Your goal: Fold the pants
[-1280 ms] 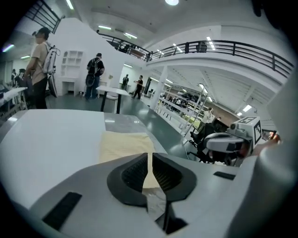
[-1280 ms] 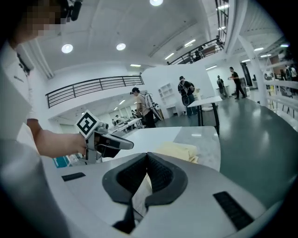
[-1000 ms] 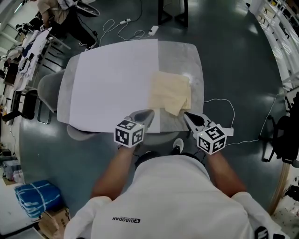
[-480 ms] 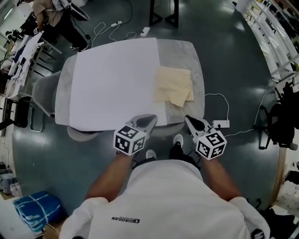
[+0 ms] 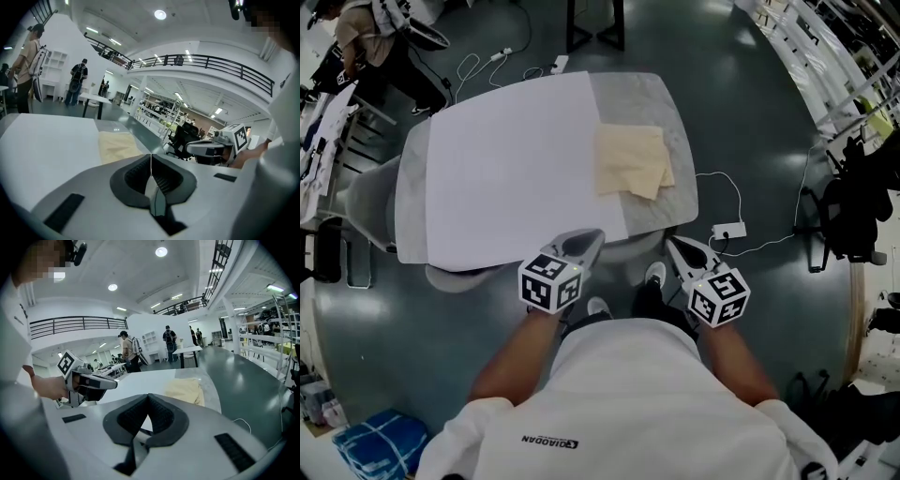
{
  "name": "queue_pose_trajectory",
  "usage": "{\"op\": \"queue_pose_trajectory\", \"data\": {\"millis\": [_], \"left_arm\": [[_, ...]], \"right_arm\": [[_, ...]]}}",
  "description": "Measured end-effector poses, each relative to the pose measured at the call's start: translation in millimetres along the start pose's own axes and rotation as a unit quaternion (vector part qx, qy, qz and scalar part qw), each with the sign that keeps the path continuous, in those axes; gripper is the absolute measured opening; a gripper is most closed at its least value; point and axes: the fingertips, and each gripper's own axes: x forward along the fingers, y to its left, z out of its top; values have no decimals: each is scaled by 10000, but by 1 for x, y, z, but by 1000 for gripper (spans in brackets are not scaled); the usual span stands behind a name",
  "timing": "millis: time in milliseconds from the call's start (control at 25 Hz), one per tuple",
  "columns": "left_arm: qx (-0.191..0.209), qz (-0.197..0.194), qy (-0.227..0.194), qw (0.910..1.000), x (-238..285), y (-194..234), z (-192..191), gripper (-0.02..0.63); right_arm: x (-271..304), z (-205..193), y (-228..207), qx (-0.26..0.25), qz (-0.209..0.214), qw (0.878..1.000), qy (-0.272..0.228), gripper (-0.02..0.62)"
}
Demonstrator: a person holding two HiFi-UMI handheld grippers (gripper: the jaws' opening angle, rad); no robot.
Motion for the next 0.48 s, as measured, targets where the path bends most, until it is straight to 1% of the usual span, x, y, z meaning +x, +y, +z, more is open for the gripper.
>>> {"op": "queue_pose_trajectory", "data": {"millis": [160,480], "left_arm": [[68,-51,-39,10000,-5,-5,-2,32],[136,-83,17,9999,-13,-6,-6,32]], "right_arm": [[-3,-3,5,9,-19,10000,32,20],[-1,2,15,61,-12,10000,-48,20]]}}
